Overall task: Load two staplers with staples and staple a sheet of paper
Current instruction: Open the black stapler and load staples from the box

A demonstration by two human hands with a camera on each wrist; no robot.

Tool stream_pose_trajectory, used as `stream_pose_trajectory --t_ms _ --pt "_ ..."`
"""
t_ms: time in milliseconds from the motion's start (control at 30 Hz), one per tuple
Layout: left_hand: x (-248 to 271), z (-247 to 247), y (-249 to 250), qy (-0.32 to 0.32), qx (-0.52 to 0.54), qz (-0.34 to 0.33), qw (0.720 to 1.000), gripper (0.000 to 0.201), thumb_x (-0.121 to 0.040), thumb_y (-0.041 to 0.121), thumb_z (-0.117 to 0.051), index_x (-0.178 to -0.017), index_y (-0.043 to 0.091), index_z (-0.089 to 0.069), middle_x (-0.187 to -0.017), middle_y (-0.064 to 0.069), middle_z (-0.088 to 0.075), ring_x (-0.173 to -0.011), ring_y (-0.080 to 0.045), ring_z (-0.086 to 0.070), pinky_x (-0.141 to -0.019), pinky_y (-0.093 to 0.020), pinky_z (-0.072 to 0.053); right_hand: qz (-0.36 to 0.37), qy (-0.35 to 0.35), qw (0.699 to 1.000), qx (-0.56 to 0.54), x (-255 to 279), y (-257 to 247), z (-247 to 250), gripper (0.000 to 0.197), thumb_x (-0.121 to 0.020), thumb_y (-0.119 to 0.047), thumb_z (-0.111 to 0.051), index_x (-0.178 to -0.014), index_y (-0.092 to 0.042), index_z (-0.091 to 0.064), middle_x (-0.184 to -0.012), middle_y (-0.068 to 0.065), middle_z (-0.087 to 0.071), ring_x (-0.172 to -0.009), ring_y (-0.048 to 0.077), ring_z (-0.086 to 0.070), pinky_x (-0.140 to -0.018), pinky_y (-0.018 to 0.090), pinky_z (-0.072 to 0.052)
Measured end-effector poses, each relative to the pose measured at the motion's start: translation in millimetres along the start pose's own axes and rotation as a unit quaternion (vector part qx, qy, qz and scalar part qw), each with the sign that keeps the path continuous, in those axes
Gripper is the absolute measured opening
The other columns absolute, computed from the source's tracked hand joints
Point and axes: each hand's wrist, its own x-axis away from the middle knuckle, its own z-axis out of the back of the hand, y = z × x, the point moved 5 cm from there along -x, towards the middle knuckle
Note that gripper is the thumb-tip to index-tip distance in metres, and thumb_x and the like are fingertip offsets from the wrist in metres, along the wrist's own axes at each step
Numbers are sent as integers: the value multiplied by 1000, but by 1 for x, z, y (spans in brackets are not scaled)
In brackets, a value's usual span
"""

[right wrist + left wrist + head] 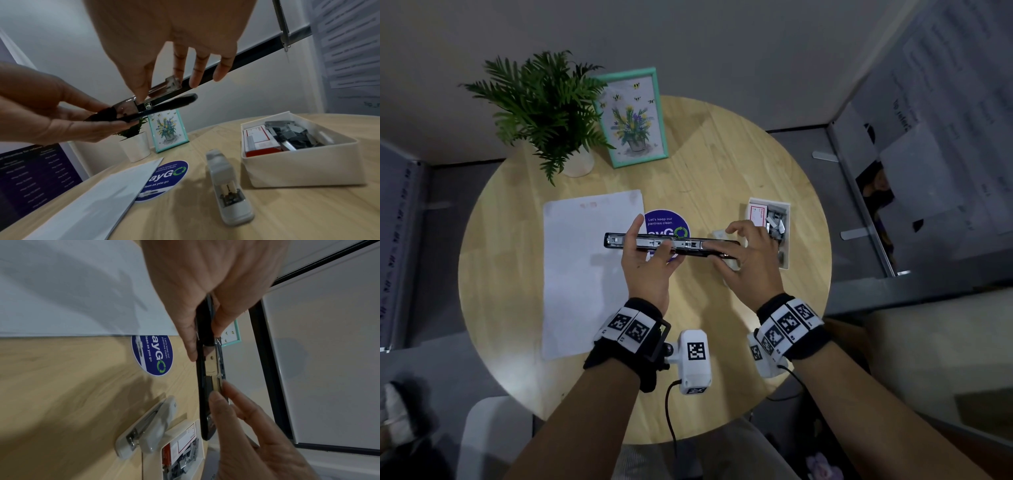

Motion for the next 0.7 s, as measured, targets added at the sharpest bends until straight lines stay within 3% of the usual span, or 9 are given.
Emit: stream_pose_trajectory --t_ms 200,333,433,533,600,700 --pt "-5 6 2 7 1 6 1000 55 -90 -6 -57 -129 32 -51 -117 -22 -55 -101 -37 -60 -84 -43 -59 -47 7 998 -32 1 13 9 20 -84 -39 -60 -95 -34 -76 -114 1 -56 -107 27 -50 -89 49 -43" --pt "-5 3 4 9 7 6 1000 54 -90 -7 -56 -124 34 -52 -120 -26 -55 -101 -38 -60 -81 -40 -60 -140 46 973 -180 2 19 17 16 -81 -38 -63 -89 -29 -75 -112 -4 -52 -109 21 -50 -92 41 -45" --pt "-5 -1 5 13 9 -5 1000 56 -90 -9 -55 -130 30 -49 -117 -23 -56 -99 -34 -61 -78 -36 -61 -273 53 914 -295 -1 22 16 17 -83 -24 -67 -98 -29 -61 -118 9 -58 -107 24 -57 -86 38 -50" --pt "-4 -5 5 16 20 -21 999 59 -90 -8 -56 -136 29 -45 -112 -18 -56 -99 -31 -62 -77 -35 -61 -413 6 796 -442 0 19 -1 31 -84 -14 -68 -108 -23 -51 -118 17 -59 -89 21 -62 -82 44 -54" --pt "-3 -7 5 19 26 -28 999 64 -90 -9 -55 -140 29 -40 -112 -16 -56 -99 -30 -61 -77 -34 -60 -441 -19 737 -512 -2 10 -10 35 -86 -6 -65 -113 -17 -47 -113 20 -59 -77 21 -64 -74 41 -55" --pt "-3 -7 5 19 35 -33 999 74 -89 -10 -57 -143 35 -35 -124 -23 -54 -101 -28 -60 -74 -32 -60 -433 -12 727 -532 -7 4 -14 29 -87 2 -61 -109 -11 -49 -107 24 -63 -71 26 -67 -67 37 -56"
